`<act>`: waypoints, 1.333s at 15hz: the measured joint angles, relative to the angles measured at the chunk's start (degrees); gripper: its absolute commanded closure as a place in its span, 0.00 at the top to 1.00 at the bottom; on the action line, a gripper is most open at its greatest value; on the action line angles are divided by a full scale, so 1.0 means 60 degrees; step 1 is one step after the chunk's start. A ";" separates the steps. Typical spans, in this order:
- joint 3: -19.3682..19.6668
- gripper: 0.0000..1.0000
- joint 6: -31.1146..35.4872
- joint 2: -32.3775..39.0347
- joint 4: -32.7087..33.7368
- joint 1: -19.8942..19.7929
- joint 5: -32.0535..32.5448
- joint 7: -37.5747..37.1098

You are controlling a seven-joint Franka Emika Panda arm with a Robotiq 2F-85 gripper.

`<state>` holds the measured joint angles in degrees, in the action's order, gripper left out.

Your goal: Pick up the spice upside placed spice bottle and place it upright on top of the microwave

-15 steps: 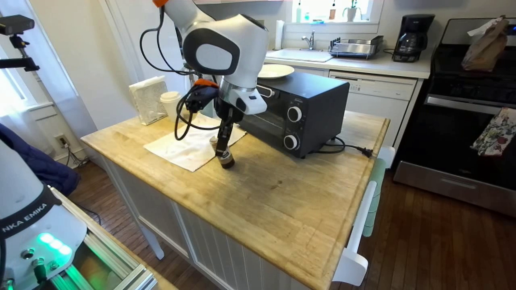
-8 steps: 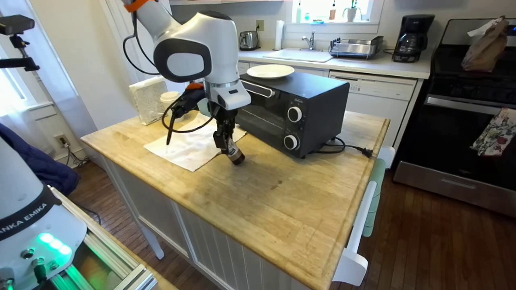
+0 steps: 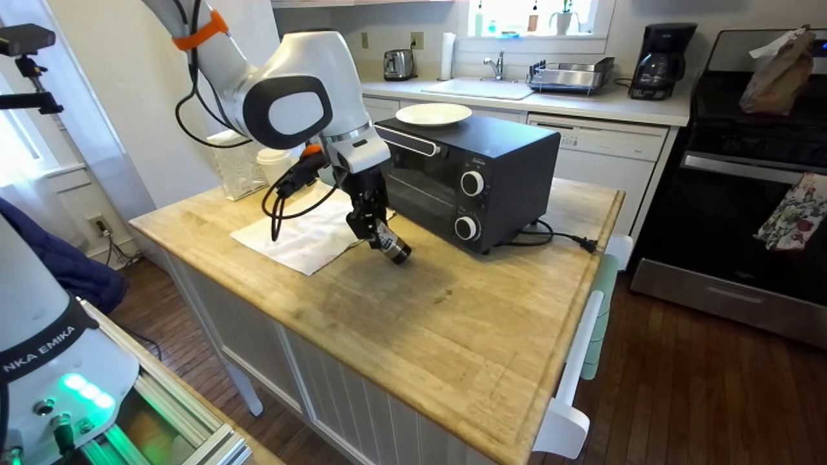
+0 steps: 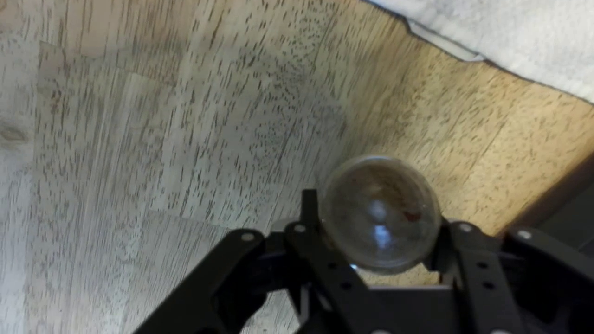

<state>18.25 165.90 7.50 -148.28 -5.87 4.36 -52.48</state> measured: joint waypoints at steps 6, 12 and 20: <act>-0.0250 1.00 -0.0668 0.0305 -0.0072 -0.0004 -0.0425 0.0340; -0.0418 1.00 -0.1601 0.0264 0.0063 -0.0409 -0.1368 0.2406; -0.0817 1.00 -0.2013 0.0502 0.0895 -0.1041 -0.3437 0.5948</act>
<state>13.35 153.82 10.51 -142.91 -12.12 -16.26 -16.79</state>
